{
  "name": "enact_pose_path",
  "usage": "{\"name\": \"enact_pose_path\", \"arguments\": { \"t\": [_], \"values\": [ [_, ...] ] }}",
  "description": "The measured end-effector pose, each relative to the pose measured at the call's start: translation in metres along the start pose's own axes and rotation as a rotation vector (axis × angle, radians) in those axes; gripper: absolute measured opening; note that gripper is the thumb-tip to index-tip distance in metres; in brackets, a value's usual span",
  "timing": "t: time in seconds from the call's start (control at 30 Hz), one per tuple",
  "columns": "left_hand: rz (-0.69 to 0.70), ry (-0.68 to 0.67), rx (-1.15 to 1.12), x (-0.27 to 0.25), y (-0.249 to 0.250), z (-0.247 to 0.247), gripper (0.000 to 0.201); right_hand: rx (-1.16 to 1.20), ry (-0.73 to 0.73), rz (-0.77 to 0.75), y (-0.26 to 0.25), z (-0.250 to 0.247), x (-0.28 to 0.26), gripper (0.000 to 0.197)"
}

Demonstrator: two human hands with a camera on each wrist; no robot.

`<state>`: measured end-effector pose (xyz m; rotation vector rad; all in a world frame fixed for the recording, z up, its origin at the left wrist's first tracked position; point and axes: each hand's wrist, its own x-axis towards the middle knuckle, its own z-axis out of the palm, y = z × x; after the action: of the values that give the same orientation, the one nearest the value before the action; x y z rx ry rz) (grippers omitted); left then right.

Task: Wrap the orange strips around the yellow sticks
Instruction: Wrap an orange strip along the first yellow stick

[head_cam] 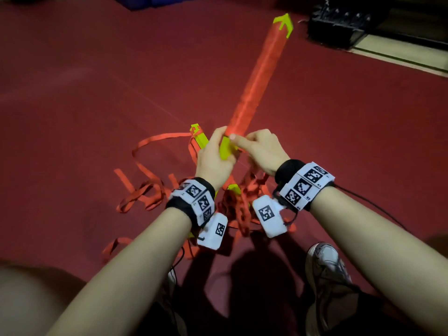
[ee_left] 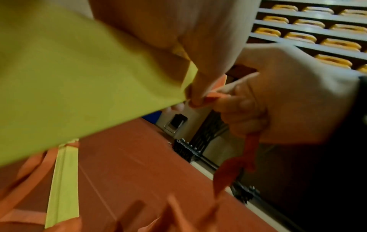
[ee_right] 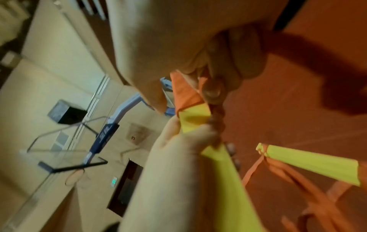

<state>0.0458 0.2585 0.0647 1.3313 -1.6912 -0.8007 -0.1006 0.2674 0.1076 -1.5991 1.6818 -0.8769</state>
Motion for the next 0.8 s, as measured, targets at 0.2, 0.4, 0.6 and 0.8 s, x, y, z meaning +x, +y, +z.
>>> {"name": "enact_pose_path", "arguments": {
  "t": [0.2,0.4,0.6,0.8],
  "values": [
    [0.081,-0.045,0.346,-0.016,0.007,0.017,0.073,0.046,0.102,0.094,0.008,0.006,0.006,0.066],
    [-0.265,-0.242,-0.167,-0.004,0.008,0.013,0.063,0.251,0.021,0.057,0.008,-0.005,0.006,0.059],
    [-0.425,-0.348,-0.422,-0.011,0.004,0.003,0.019,0.238,-0.179,-0.034,0.009,-0.020,0.004,0.055],
    [-0.247,-0.007,0.202,-0.009,0.003,0.012,0.043,0.009,-0.063,-0.023,0.009,-0.013,0.008,0.045]
  ]
}}
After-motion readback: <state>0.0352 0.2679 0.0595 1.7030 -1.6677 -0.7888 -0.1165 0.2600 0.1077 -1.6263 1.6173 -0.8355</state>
